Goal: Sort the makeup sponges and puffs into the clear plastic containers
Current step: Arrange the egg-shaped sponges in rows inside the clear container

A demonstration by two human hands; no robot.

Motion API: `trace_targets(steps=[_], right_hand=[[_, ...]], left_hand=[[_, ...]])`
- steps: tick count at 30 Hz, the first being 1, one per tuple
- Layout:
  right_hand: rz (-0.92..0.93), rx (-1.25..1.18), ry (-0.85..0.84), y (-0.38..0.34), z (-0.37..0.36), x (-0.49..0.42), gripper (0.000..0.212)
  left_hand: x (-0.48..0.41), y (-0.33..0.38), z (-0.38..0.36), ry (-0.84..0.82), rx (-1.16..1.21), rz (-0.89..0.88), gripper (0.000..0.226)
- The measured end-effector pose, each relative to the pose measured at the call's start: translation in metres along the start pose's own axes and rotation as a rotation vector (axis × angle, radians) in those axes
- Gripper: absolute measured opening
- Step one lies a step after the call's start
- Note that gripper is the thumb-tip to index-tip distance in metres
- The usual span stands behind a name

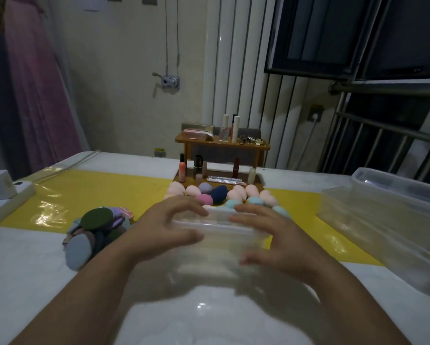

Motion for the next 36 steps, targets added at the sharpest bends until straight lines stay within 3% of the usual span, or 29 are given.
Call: trace_targets(steps=[4, 11, 23, 28, 36], right_hand=[[0.094, 0.053, 0.266, -0.003, 0.020, 0.001, 0.048], [0.235, 0.137, 0.493, -0.014, 0.037, 0.010, 0.046], [0.350, 0.312, 0.464, -0.027, 0.037, 0.010, 0.043], [0.421, 0.488, 0.527, -0.044, 0.040, 0.015, 0.034], [0.392, 0.552, 0.587, -0.049, 0.044, 0.016, 0.035]], left_hand=[[0.003, 0.015, 0.005, 0.178, -0.134, -0.175, 0.050], [0.017, 0.035, 0.006, 0.409, -0.415, -0.339, 0.070], [0.024, 0.053, 0.003, 0.521, -0.666, -0.431, 0.072], [0.030, 0.059, 0.009, 0.568, -0.594, -0.433, 0.069], [0.033, 0.053, 0.011, 0.644, -0.498, -0.446, 0.066]])
Point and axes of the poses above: each hand's wrist, its own x-axis away from the middle knuckle, its own z-axis out of the back of the hand, y = z × x, the point moved 9 cm from there along -x, towards the middle knuckle, and after that the axes turned 13 degrees about z, right-handed, at the moved point
